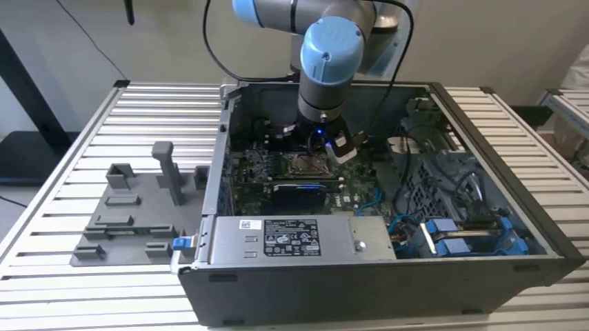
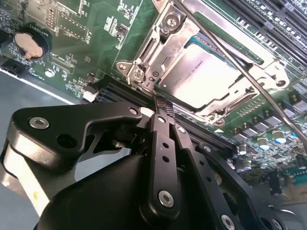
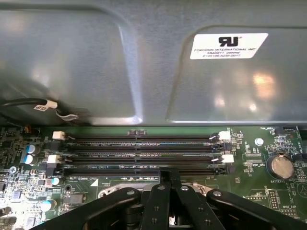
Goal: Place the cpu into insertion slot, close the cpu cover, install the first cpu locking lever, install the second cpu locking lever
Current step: 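Install the first cpu locking lever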
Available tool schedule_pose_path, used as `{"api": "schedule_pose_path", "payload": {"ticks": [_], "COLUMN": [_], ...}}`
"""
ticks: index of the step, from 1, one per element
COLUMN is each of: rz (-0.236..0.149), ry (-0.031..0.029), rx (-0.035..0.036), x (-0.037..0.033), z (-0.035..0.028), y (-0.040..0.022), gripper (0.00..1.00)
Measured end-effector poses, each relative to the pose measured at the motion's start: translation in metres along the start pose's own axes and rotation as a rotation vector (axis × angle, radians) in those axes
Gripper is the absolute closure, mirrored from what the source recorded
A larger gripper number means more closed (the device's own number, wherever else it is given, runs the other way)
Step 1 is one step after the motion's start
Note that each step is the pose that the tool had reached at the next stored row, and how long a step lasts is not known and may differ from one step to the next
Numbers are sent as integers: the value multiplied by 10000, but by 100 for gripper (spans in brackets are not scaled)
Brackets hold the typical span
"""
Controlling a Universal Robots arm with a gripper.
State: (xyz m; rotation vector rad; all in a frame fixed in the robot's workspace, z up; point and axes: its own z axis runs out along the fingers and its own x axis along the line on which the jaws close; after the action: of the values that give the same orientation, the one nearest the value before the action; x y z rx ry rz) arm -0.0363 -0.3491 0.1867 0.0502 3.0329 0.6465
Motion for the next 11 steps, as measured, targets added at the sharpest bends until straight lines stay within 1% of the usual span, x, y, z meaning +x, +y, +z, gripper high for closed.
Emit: {"api": "schedule_pose_path", "payload": {"ticks": [4,11], "rz": [2,7], "ry": [1,3], "rx": [-28,-159], "x": [-10,-41], "z": [-1,-1], "y": [-1,-5], "gripper": [89,89]}}
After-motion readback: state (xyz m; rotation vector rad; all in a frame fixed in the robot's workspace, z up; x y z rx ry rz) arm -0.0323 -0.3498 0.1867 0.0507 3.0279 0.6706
